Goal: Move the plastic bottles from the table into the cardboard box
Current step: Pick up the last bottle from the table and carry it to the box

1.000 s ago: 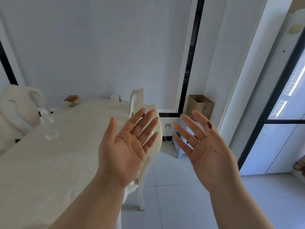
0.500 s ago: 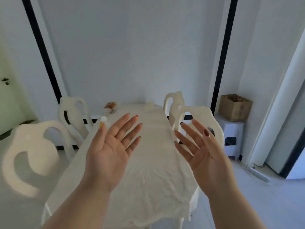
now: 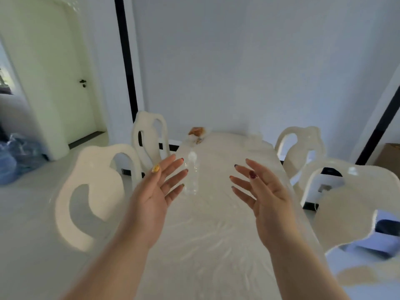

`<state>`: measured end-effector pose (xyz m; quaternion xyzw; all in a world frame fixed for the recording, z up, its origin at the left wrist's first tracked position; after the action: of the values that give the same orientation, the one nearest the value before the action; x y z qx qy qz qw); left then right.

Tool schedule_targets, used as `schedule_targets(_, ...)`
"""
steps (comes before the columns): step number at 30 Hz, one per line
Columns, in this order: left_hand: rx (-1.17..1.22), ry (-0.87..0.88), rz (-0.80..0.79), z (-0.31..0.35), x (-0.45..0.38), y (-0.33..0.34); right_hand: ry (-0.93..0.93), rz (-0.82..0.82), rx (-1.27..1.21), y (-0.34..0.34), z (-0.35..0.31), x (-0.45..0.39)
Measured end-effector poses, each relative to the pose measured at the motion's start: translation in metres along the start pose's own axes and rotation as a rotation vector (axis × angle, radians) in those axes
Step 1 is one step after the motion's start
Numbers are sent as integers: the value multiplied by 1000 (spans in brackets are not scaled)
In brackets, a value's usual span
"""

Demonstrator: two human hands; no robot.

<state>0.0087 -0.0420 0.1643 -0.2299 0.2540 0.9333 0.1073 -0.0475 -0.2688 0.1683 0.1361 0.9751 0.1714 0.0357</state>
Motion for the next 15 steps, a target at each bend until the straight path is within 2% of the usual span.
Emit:
schedule_targets(8, -119, -100, 187, -98, -102, -61, 145, -15, 350, 29, 67, -195)
schedule_targets(15, -159, -238, 261, -185, -142, -105, 183, -17, 691, 47, 138, -308)
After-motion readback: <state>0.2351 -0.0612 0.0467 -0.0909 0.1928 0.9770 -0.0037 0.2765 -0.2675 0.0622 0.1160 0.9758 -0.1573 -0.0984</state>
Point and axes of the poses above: each hand's wrist, its own x-axis away from the middle knuckle, its own y-axis out of the palm, z = x × y, the point moved 6 cm from there along -x, towards the middle knuckle, and after that the axes turned 15 degrees about y, right-handed, at the moved point
